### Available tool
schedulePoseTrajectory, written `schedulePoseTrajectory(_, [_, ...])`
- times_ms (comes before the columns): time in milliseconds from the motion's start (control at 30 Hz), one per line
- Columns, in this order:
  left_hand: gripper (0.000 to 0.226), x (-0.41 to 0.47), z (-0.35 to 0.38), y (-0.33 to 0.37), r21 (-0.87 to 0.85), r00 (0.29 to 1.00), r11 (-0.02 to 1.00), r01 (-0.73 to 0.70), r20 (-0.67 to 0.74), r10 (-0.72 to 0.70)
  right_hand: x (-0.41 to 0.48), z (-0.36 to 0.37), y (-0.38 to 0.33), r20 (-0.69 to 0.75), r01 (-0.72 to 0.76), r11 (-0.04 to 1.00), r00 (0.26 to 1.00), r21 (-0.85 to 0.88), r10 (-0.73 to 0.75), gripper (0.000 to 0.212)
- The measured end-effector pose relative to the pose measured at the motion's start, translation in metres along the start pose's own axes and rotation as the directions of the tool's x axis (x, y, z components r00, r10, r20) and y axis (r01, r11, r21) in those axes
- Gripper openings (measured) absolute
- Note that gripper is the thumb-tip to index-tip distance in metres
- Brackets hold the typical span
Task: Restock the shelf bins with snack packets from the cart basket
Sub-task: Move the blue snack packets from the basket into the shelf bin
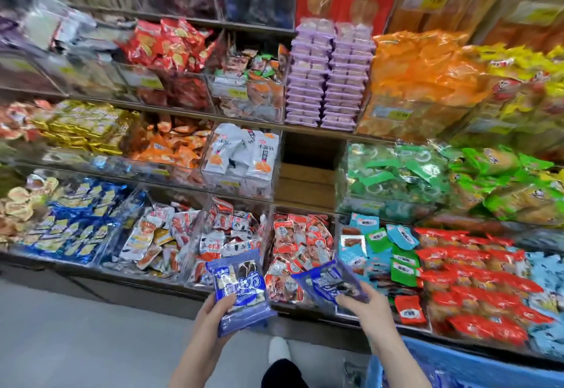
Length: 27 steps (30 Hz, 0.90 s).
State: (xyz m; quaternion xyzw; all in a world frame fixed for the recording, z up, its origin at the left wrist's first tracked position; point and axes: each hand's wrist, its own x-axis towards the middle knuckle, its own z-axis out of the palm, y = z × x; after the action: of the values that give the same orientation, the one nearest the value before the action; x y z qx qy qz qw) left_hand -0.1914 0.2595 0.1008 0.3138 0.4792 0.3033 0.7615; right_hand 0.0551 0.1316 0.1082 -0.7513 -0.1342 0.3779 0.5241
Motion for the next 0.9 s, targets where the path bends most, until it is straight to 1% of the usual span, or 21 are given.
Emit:
schedulePoseTrajectory(33, [0.030,0.010,0.003,0.008,-0.012,1.000,1.000,0.001,-0.008,-0.001,0.014,0.005,-0.008,0.022,0.001,1.000,1.000,0.008,-0.002,0.034])
schedulePoseTrajectory(100, [0.041,0.028,0.012,0.028,-0.043,1.000,0.999,-0.002,-0.024,0.001,0.043,0.015,-0.023,0.054,-0.018,0.998,0.998,0.052,0.015,0.052])
schedulePoseTrajectory(167, [0.059,0.048,0.022,0.049,-0.080,0.999,0.997,0.006,-0.034,-0.009,0.073,0.027,-0.039,0.061,-0.113,0.983,0.993,0.147,0.105,0.062])
schedulePoseTrajectory(233, [0.066,0.068,0.032,0.067,-0.093,1.000,0.996,-0.009,-0.011,0.008,0.101,0.039,-0.053,0.099,-0.222,0.953,0.974,0.206,0.206,0.065])
schedulePoseTrajectory(333, [0.074,0.095,0.046,0.079,-0.099,0.998,0.994,-0.049,-0.043,0.045,0.136,0.053,-0.061,0.155,-0.284,0.935,0.955,0.214,0.254,0.063])
schedulePoseTrajectory(400, [0.078,0.109,0.053,0.083,-0.110,0.996,0.992,-0.059,-0.067,0.052,0.157,0.061,-0.061,0.205,-0.349,0.901,0.931,0.260,0.301,0.052])
schedulePoseTrajectory(467, [0.071,0.119,0.057,0.087,-0.114,0.996,0.993,-0.035,-0.084,0.025,0.175,0.066,-0.058,0.266,-0.400,0.863,0.908,0.309,0.325,0.029])
schedulePoseTrajectory(500, [0.061,0.123,0.058,0.090,-0.109,0.997,0.994,-0.017,-0.082,0.008,0.184,0.069,-0.057,0.286,-0.412,0.858,0.900,0.307,0.330,0.017])
schedulePoseTrajectory(533, [0.051,0.128,0.059,0.092,-0.106,0.996,0.994,-0.005,-0.088,-0.004,0.192,0.072,-0.055,0.296,-0.420,0.857,0.894,0.298,0.335,0.009])
schedulePoseTrajectory(567, [0.043,0.132,0.059,0.095,-0.099,0.997,0.995,-0.005,-0.082,-0.003,0.200,0.075,-0.054,0.291,-0.420,0.859,0.895,0.293,0.339,0.006])
schedulePoseTrajectory(633, [0.033,0.138,0.062,0.105,-0.094,0.997,0.995,-0.029,-0.072,0.022,0.213,0.082,-0.055,0.234,-0.397,0.875,0.911,0.275,0.340,0.007])
schedulePoseTrajectory(700, [0.028,0.150,0.061,0.115,-0.022,0.997,0.998,-0.051,-0.065,0.049,0.226,0.090,-0.059,0.136,-0.349,0.905,0.936,0.244,0.325,0.013])
schedulePoseTrajectory(800, [0.024,0.167,0.059,0.135,0.056,0.997,0.997,-0.060,-0.044,0.063,0.244,0.105,-0.065,0.007,-0.297,0.901,0.950,0.315,0.311,0.025])
schedulePoseTrajectory(867, [0.023,0.178,0.058,0.148,0.092,0.997,0.993,-0.073,-0.022,0.075,0.256,0.116,-0.068,-0.036,-0.278,0.889,0.950,0.363,0.312,0.023])
schedulePoseTrajectory(900, [0.021,0.184,0.057,0.152,0.105,0.997,0.992,-0.076,-0.011,0.077,0.263,0.121,-0.071,-0.031,-0.270,0.882,0.952,0.386,0.305,0.020])
